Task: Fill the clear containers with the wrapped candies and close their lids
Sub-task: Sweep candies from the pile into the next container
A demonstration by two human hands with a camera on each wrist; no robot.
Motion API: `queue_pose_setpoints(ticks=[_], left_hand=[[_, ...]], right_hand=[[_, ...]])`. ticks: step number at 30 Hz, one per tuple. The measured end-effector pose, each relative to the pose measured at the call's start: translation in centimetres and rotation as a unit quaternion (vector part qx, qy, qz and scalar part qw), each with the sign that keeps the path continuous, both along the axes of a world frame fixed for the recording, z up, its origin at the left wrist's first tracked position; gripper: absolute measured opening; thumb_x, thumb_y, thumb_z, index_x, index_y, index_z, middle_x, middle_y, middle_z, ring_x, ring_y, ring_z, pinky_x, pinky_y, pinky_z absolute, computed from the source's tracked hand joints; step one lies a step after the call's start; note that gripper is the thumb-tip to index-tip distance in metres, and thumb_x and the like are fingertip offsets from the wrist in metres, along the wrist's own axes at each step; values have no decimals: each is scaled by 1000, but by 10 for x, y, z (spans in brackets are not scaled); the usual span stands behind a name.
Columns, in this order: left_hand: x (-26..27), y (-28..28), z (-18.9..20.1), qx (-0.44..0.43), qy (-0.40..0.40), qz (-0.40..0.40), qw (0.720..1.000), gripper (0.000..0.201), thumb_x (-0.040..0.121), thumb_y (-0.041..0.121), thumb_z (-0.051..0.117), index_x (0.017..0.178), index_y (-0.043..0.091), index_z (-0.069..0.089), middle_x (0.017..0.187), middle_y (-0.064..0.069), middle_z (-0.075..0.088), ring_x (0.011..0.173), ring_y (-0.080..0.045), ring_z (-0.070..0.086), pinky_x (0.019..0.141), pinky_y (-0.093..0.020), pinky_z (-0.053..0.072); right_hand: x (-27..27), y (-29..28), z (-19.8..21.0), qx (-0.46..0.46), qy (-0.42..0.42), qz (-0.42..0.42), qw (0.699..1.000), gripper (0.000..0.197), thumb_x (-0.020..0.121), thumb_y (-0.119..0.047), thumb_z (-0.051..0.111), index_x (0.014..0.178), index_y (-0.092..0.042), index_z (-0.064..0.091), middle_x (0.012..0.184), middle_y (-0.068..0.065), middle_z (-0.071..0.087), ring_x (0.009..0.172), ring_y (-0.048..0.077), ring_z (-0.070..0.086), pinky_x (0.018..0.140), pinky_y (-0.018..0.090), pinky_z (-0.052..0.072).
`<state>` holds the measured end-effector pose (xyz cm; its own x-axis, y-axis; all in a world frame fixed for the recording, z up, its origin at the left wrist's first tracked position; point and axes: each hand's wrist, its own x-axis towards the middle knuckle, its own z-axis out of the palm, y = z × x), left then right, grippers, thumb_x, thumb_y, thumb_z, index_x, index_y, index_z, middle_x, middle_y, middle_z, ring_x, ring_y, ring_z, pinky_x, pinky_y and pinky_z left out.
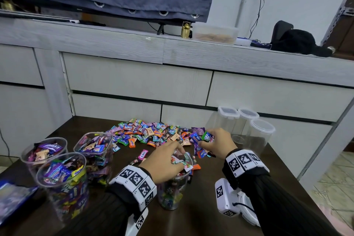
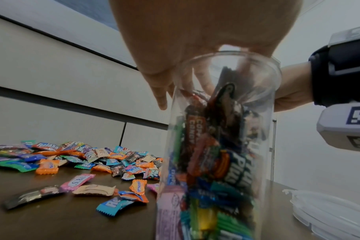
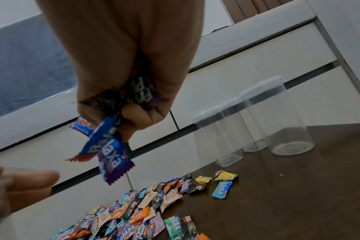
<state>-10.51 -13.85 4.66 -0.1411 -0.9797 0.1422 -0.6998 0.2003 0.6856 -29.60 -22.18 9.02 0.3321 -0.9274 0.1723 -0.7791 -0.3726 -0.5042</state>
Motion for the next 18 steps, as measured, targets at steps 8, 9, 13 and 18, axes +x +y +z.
queue_pose_setpoints(ticks=[8, 9, 13, 18], left_hand=[[13, 14, -12, 25, 67, -11, 997, 112, 41, 74, 82, 133, 57, 21, 141, 27, 40, 131, 4, 40, 112, -33, 37], [15, 15, -14, 34, 71, -10, 997, 119, 39, 72, 84, 134, 60, 14, 142, 25, 40, 130, 3, 41, 111, -31, 36], [18, 15, -18, 44, 95, 10, 994, 125, 38, 67, 87, 123, 77, -5, 129, 30, 43, 120, 6, 43, 106, -24, 34], [17, 10, -20, 30, 103, 16, 994, 138, 34, 72, 86, 136, 66, -6, 139, 11, 42, 123, 1, 37, 106, -23, 29]], right_hand=[[1, 5, 15, -11, -97, 48, 994, 21, 83, -29, 71, 79, -9, 66, 58, 1, 59, 49, 9, 47, 50, 23, 34], [3, 9, 20, 9, -120, 77, 990, 21, 82, -28, 72, 80, -8, 67, 60, 5, 63, 51, 10, 49, 51, 24, 37], [19, 23, 31, 78, -49, 178, 980, 15, 82, -24, 73, 81, -10, 67, 63, -3, 65, 50, 1, 54, 51, 16, 40], [42, 31, 25, -22, 186, 200, 962, 36, 82, -29, 69, 58, -21, 42, 59, -4, 41, 57, 12, 41, 52, 25, 28]])
